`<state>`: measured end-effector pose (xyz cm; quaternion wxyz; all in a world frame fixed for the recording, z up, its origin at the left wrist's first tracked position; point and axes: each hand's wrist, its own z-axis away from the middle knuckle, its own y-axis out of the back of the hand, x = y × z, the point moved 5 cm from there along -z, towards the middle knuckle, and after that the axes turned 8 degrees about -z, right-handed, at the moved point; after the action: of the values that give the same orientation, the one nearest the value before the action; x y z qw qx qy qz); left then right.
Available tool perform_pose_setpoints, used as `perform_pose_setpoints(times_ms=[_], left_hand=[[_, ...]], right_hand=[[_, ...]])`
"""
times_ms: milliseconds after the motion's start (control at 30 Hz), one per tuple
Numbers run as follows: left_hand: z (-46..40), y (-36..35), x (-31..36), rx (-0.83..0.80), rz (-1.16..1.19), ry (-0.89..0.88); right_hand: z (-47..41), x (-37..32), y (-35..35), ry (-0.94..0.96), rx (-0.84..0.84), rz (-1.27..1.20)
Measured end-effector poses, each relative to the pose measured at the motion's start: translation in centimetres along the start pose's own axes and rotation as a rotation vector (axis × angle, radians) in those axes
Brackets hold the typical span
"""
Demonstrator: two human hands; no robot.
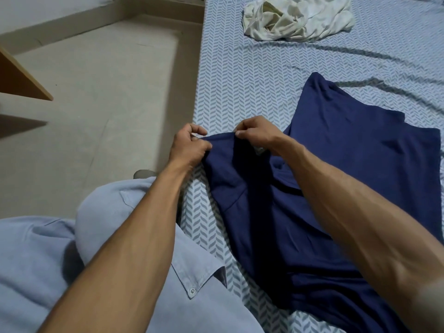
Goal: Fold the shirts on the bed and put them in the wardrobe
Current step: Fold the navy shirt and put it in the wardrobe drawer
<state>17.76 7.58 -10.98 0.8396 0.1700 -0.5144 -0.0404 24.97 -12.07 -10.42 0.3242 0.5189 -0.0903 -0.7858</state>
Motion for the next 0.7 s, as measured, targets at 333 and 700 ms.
perform_pose_setpoints(times_ms=[333, 700], left_hand=[[1.5, -4.2, 2.3, 0.214, -0.679, -0.497], [-4.2, -17.0, 6.4, -0.587, -0.555, -0.295]], right_hand=[[0.3, 3.2, 5.4, 0.119, 0.348, 0.118], [-5.8, 6.8, 19.8, -0.053, 0.565, 0.169]])
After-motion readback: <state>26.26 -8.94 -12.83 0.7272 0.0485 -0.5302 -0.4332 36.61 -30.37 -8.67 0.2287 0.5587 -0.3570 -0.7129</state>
